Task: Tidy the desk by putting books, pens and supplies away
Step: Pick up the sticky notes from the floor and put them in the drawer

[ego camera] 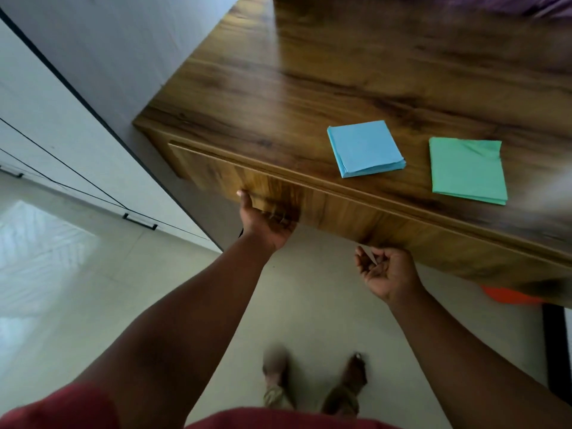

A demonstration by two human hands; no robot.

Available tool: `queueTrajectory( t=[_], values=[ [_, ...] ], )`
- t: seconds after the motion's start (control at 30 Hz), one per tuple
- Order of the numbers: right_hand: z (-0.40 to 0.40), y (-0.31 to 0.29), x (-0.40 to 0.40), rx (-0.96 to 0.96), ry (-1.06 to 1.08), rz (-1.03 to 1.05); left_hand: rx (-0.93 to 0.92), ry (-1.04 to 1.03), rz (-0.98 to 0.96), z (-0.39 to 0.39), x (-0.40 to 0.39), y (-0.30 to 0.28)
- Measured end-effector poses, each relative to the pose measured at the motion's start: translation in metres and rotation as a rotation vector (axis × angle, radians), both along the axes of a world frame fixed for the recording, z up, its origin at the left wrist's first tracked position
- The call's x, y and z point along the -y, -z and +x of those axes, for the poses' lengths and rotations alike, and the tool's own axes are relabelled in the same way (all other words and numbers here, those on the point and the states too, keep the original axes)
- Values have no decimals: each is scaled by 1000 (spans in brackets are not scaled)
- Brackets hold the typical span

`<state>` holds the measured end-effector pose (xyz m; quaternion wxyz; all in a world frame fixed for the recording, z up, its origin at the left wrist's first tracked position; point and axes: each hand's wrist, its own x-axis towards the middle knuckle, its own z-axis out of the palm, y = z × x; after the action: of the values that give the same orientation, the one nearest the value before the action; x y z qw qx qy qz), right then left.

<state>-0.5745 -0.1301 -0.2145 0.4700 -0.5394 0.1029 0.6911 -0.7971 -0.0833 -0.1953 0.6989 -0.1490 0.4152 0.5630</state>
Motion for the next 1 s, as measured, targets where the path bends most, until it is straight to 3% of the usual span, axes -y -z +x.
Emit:
queueTrajectory(
  t=[0.2,0.3,0.37,0.43,0.5,0.57,0.63,0.7,0.8,1.0],
  values=[
    [0,-4,34,27,-66,-51,-6,32,-31,-15,34,5],
    [4,-17,60,256,-388,-131,-198,226,-97,-21,60,-9],
    [10,-40,80,585,-749,-93,-617,340,-153,-21,82,-22],
    [24,-69,100,986,-1035,144,-1142,401,11,-23,106,-38],
    [34,-108,117,1399,-1072,552,-1640,495,334,-30,130,-52],
    [42,-129,126,1789,-969,858,-2063,524,641,-42,140,-58],
    [47,-129,127,1968,-985,825,-2306,563,892,-45,137,-65],
    [48,-121,126,1979,-1118,699,-2368,798,1024,-41,128,-73],
    [51,-109,125,1948,-1183,698,-2426,1116,1091,-41,121,-72],
    [48,-102,142,2045,-1023,826,-2411,1187,1233,-53,132,-79]
  ],
)
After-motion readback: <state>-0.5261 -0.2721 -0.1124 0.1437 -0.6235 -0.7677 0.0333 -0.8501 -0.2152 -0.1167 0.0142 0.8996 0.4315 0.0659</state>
